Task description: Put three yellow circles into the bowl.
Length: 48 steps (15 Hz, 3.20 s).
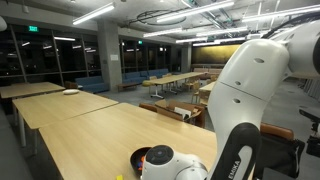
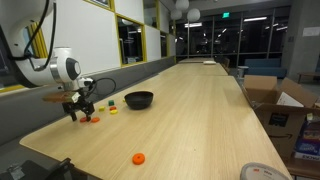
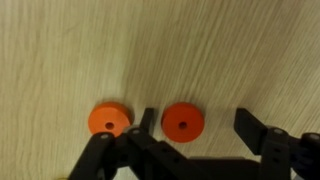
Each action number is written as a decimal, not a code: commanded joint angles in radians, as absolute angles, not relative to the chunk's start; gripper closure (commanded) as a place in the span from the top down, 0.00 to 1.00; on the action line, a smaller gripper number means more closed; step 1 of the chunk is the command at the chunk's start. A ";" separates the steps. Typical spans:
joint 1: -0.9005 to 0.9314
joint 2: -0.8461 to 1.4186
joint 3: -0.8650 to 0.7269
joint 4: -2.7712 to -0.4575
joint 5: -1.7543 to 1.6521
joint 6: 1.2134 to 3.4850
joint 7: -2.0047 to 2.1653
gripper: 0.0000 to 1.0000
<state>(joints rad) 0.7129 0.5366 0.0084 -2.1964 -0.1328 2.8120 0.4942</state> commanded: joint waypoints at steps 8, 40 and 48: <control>0.737 0.520 -0.034 -2.172 -0.169 2.773 0.500 0.25; 0.364 0.380 -0.016 -2.097 -0.234 2.739 0.543 0.25; 0.367 0.431 -0.020 -2.034 -0.176 2.712 0.540 0.67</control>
